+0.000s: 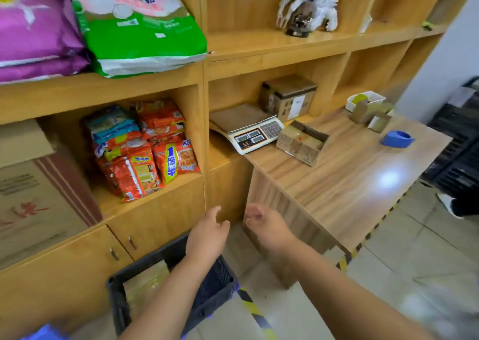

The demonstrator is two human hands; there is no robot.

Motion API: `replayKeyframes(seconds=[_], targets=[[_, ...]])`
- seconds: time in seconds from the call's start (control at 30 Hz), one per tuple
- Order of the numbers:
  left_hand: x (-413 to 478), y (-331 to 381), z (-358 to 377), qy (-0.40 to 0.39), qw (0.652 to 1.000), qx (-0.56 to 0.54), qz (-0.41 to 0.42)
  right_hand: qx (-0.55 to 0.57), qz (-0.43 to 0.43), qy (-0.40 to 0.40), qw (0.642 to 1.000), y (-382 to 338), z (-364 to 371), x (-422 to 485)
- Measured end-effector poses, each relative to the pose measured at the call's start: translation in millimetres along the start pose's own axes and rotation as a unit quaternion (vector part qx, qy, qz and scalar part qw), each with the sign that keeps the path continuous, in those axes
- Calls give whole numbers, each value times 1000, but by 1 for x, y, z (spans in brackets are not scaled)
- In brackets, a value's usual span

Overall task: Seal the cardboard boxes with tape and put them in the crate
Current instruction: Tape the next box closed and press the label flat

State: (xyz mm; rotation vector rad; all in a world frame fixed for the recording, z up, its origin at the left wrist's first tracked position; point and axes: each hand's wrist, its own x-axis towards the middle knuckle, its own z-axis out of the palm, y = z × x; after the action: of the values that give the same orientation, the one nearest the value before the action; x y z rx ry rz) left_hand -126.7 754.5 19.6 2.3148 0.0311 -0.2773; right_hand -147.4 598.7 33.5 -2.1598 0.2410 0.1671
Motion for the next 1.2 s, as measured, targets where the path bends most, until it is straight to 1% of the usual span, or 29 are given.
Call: replayKeyframes(seconds=[0.13,0.3,0.4,0.5,0.57,0.73,0.93,1.03,1.2], targets=[[7,53,50,-23,999,-2,35,5,14,30,999,41,-64,-4],[3,136,139,-58,996,-20,63,40,29,59,997,114,-164,-15],[-3,186,197,-79,994,-18,72,61,57,83,993,163,-230,-25],[-7,230,244,-96,993,-27,70,47,73,113,990,203,-288,-33],[-7,252,268,-94,992,-27,74,44,82,113,989,222,-319,-33],[6,278,305,-92,993,-30,60,51,84,96,991,258,-365,-17],[47,311,342,-87,995,-35,30,72,94,70,991,293,-396,25],[77,332,362,-75,996,-33,25,77,88,62,991,305,-418,57],[143,371,395,-48,997,-61,13,66,80,55,993,319,-466,132]])
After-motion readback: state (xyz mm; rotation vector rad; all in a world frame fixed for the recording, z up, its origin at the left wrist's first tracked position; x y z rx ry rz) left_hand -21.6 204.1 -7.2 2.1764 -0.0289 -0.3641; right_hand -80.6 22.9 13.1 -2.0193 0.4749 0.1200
